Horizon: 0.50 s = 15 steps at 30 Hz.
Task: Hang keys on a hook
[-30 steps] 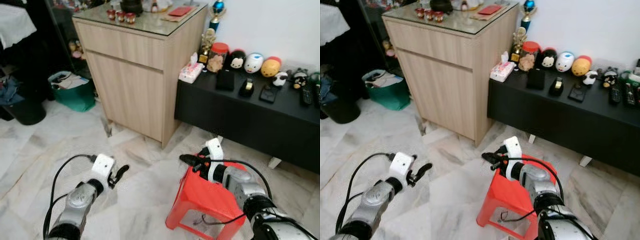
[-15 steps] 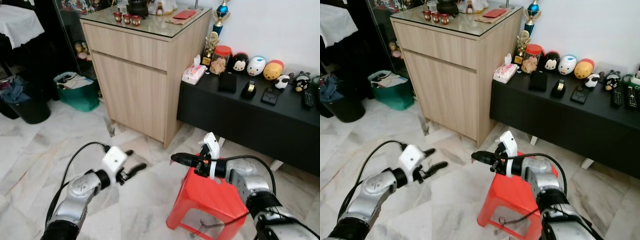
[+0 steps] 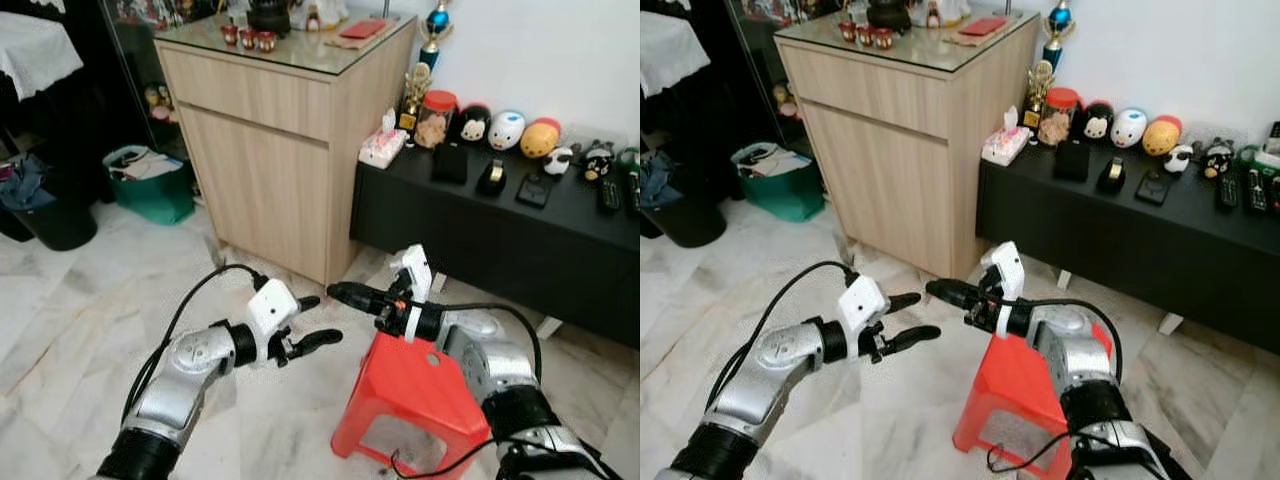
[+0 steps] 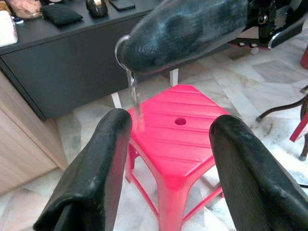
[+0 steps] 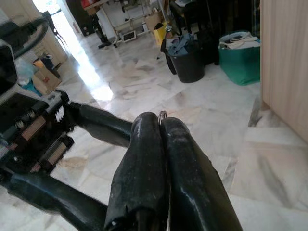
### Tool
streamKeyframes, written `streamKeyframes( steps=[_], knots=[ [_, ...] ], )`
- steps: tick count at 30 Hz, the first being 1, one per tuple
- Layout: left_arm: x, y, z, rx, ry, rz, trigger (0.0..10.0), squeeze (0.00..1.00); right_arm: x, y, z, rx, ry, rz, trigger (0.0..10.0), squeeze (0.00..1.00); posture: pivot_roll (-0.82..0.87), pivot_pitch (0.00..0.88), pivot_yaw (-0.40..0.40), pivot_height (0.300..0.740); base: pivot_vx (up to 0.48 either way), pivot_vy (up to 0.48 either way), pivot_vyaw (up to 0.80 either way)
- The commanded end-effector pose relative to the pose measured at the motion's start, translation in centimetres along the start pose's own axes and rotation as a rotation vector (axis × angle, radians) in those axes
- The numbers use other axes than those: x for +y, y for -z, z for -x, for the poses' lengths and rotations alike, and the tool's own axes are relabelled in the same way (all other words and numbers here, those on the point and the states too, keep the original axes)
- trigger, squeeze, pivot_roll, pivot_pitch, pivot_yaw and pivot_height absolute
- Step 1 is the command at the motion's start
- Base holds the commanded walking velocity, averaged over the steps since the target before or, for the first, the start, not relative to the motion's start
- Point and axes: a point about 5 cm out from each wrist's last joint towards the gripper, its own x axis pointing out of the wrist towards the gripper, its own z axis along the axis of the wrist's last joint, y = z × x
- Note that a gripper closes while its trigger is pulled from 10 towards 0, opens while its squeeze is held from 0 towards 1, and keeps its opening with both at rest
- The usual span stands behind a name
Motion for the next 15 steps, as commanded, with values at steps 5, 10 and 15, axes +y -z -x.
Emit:
streamKeyframes(
  steps=[5, 10, 15],
  knots=[
    [-0.1, -0.4, -0.2, -0.007, -0.007, -0.004, 10.0, 0.00, 0.5, -0.2, 0.0, 0.014, -0.005, 0.015, 10.0, 0.00, -0.01, 0.000, -0.013, 0.740, 0.000, 0.000, 0.00],
    [0.6, -1.0, -0.1, -0.011, -0.069, -0.032, 10.0, 0.00, 0.7, 0.0, 0.4, 0.041, -0.005, 0.008, 10.0, 0.00, -0.01, 0.000, -0.013, 0.740, 0.000, 0.000, 0.00],
    [0.8, -1.2, -0.2, -0.026, -0.087, -0.024, 10.0, 0.00, 0.6, 0.6, 0.8, 0.083, 0.010, 0.004, 10.0, 0.00, -0.01, 0.000, -0.016, 0.740, 0.000, 0.000, 0.00]
  ],
)
